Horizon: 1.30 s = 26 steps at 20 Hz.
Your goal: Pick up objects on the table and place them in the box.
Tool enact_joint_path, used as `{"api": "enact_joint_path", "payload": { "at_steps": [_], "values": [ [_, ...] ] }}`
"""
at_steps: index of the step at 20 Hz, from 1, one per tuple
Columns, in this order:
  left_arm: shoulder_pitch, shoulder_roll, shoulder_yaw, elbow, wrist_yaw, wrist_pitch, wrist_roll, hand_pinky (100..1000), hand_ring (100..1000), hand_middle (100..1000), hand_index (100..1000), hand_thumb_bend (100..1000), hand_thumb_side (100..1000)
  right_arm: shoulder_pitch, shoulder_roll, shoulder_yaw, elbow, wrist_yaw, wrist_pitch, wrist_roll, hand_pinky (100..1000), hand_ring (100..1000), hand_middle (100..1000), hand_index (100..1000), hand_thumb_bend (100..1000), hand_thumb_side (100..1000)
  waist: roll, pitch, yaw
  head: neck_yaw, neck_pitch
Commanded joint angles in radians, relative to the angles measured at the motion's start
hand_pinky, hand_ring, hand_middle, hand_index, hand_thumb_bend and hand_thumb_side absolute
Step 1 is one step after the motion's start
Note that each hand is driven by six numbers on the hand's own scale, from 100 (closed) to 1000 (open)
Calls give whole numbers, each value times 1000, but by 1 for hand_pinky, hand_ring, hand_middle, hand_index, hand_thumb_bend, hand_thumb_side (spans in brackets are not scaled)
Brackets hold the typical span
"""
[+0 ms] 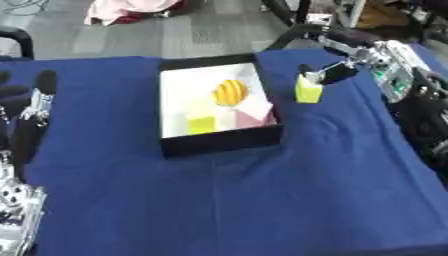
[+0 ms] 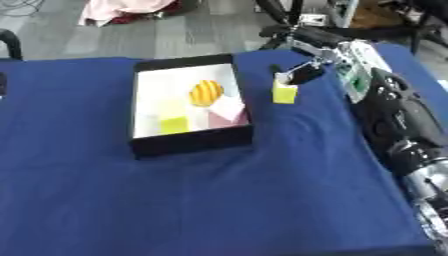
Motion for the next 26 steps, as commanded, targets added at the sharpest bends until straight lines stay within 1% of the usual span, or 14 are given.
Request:
{"api": "enact_joint_path", "payload": {
  "at_steps": [1,3,6,9,12,17,21,24,26],
  "values": [
    [-8,21,4,-11,1,0,-4,802,649,622,840,766,701,-17,-37,-18,24,18,10,-25,976,968,994,1000,100,351,-9,-1,-2,1,-2],
    [-10,19,1,-10,5,2,-6,802,649,623,840,766,701,0,-39,-36,59,40,28,-22,976,965,986,1000,100,366,-3,2,1,-7,-2],
    [-14,15,-2,-10,8,3,-10,802,649,622,840,765,702,-3,-25,-37,118,81,60,-42,975,963,976,1000,100,421,3,6,7,-16,-2],
    [-18,13,-5,-11,10,4,-13,802,649,622,840,763,702,-4,-13,-39,152,114,70,-62,974,959,969,1000,100,447,6,11,12,-22,-2],
    [-22,11,-7,-12,11,4,-17,802,649,623,840,762,703,-5,-8,-43,170,137,77,-87,974,955,965,1000,100,427,9,16,17,-28,-2],
    [-24,10,-9,-14,14,5,-18,802,649,622,841,761,703,-9,2,-45,182,154,77,-110,972,952,952,1000,100,426,10,20,20,-34,-2],
    [-24,8,-12,-12,16,5,-20,803,650,630,841,757,705,-14,20,-42,185,157,71,-110,969,944,907,1000,100,415,11,21,23,-40,-2],
    [-28,3,-15,-14,16,3,-23,803,650,631,841,756,705,-16,33,-38,186,167,72,-108,966,936,860,995,100,351,13,22,29,-45,-2],
    [-30,0,-17,-14,14,2,-25,803,650,631,842,755,706,-15,41,-36,189,180,79,-106,965,931,834,991,100,353,14,22,33,-48,-2]
  ]
}}
